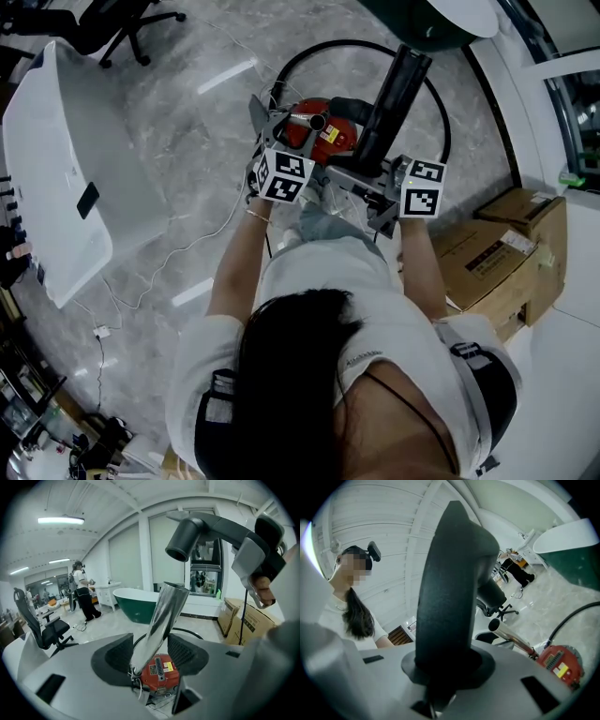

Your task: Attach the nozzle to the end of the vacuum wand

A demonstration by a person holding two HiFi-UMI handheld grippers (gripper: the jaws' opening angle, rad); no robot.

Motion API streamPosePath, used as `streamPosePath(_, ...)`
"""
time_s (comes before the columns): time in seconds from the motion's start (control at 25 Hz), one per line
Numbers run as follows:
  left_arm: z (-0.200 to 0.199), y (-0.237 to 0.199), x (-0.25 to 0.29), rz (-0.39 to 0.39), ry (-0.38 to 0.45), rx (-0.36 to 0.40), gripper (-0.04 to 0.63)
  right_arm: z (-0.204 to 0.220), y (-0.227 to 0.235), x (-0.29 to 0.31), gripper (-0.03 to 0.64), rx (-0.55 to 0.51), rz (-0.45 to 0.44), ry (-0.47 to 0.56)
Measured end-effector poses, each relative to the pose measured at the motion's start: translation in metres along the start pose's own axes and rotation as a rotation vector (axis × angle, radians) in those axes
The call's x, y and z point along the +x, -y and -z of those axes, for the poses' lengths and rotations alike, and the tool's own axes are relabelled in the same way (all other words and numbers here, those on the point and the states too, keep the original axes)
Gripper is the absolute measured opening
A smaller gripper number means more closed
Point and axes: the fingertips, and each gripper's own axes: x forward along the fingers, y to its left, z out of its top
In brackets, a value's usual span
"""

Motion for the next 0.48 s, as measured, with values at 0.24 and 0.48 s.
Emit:
streamPosePath(0.24,0.003,0.005,0.014,0.049,0.027,0.079,0.215,-0.002,0.001,0.002,0.069,0.009,-0.031,-0.007)
streamPosePath(0.48,-0.002,0.008,0.029,0.09,0.065,0.135,0.213,0.005,0.006,0.0,0.069,0.046,-0.041,-0.045)
